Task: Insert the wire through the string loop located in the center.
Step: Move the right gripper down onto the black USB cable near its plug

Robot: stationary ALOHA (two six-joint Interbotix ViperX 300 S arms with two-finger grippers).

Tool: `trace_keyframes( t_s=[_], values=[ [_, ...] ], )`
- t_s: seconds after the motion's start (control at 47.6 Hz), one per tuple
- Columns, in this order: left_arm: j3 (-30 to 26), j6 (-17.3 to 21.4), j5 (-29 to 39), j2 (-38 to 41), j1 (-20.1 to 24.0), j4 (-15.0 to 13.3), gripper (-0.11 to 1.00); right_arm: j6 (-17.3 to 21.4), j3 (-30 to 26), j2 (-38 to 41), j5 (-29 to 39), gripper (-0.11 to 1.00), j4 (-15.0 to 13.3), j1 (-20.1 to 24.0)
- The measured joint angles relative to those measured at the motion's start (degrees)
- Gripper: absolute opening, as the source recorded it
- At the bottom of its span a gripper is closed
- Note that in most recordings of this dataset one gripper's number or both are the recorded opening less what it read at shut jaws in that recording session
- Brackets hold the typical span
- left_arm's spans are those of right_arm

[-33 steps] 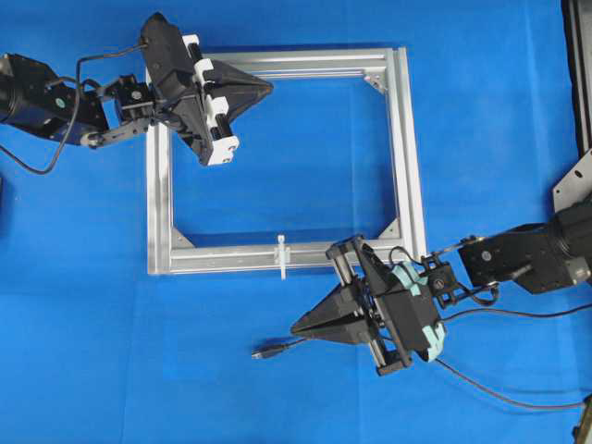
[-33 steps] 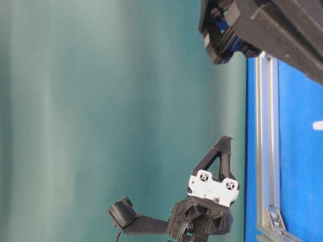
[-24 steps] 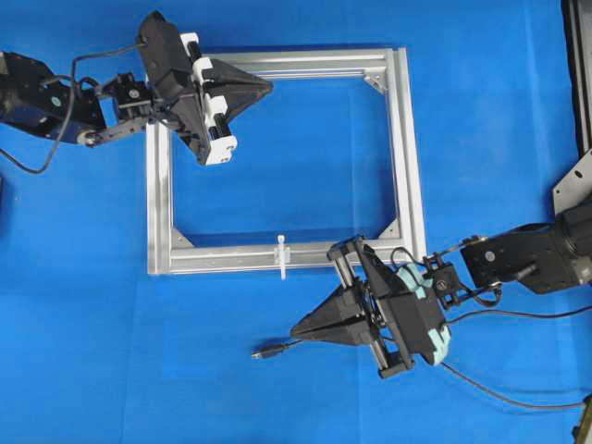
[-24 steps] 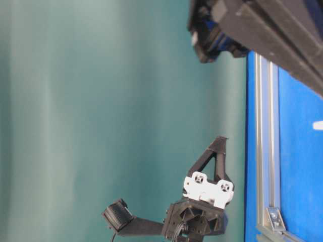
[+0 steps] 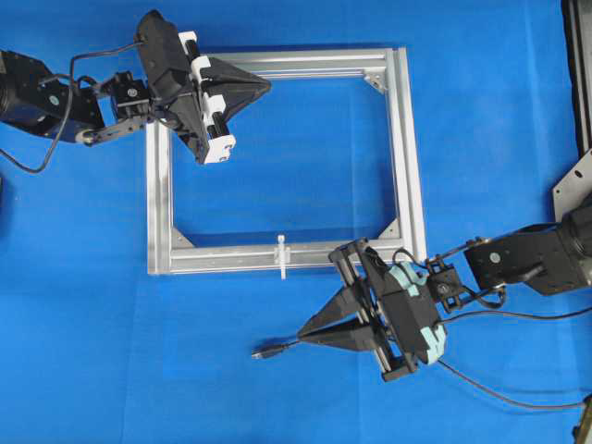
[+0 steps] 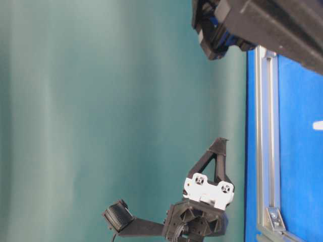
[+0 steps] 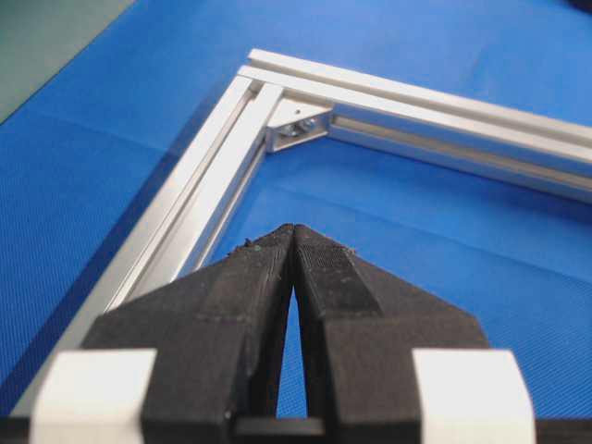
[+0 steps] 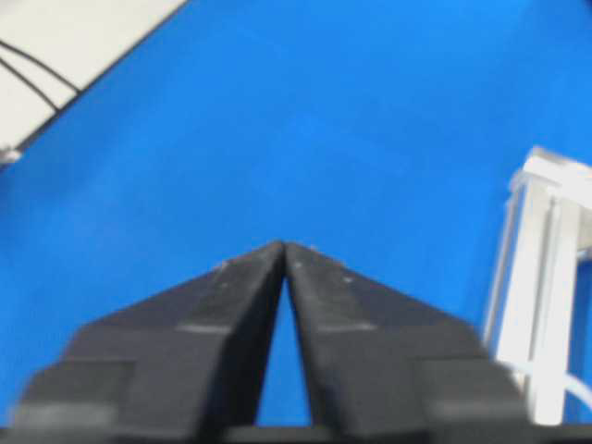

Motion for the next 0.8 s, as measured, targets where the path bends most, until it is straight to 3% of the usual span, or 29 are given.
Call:
trace_keyframes(
  t_s=[0.21, 0.357, 0.463, 0.799],
  values=[
    [0.1, 0.0, 0.0, -0.1, 0.0, -0.1, 0.00, 0.8, 0.0, 0.0, 0.7, 0.85, 0.4, 0.4],
    [0.1, 0.0, 0.0, -0.1, 0.0, 0.0, 0.00, 0.8, 0.0, 0.0, 0.8, 0.76, 0.5, 0.4],
    [0.1, 0.0, 0.0, 0.0, 0.0, 0.0, 0.00, 0.9, -0.3, 0.4, 1.2, 0.77, 1.0, 0.5],
    [0.1, 0.0, -0.1, -0.5, 0.0, 0.0, 0.00, 1.1, -2.9, 6.4, 5.4, 0.77, 6.5, 2.2]
  ],
)
